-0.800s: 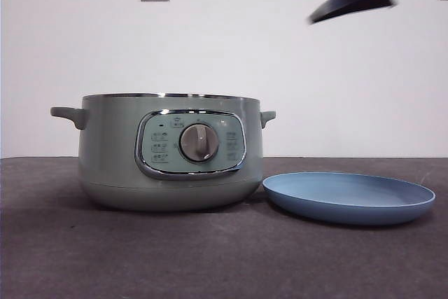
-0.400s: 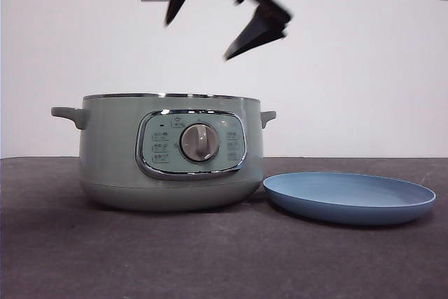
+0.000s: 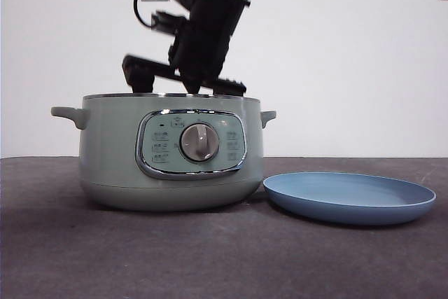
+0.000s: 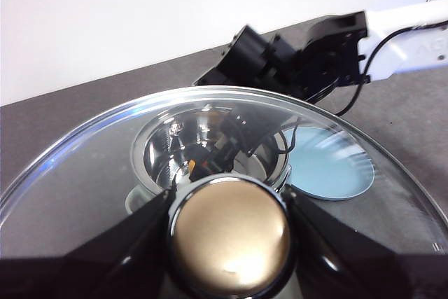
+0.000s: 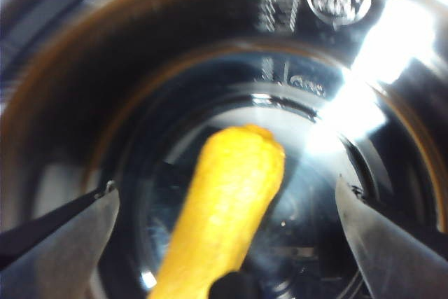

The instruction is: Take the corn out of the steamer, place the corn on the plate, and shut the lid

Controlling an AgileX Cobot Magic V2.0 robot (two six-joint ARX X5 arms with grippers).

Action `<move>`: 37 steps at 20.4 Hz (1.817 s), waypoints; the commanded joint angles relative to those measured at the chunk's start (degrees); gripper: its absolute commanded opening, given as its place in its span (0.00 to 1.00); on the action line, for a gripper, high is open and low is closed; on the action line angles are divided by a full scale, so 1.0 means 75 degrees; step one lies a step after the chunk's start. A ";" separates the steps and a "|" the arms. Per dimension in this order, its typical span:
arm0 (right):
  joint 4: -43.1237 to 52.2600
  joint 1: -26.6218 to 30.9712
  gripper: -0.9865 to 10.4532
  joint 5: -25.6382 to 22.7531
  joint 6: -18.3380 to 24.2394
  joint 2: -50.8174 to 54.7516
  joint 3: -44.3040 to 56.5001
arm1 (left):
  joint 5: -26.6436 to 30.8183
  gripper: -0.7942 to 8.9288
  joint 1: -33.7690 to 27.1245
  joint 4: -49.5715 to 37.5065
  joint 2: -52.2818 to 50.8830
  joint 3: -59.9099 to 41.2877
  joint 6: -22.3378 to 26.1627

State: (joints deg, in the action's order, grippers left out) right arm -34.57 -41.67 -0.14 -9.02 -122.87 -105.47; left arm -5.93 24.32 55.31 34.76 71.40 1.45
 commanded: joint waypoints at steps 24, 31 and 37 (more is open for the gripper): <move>0.0096 -0.0093 0.07 -0.0169 -0.0085 0.1979 -0.0017 | -0.0035 0.07 0.0003 -0.0093 -0.0079 0.0041 0.0006; -0.2235 0.1075 0.07 -0.1207 0.0612 0.4266 0.0265 | -0.0044 0.07 0.0003 -0.0096 -0.0079 0.0041 0.0009; -0.1218 0.2224 0.07 -0.0388 0.0600 0.5289 0.2699 | -0.0050 0.07 0.0003 -0.0047 -0.0079 0.0041 0.0000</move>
State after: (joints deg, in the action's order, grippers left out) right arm -44.23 -25.19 -3.60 -4.69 -83.11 -87.42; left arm -6.13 24.32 57.43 34.76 71.40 1.45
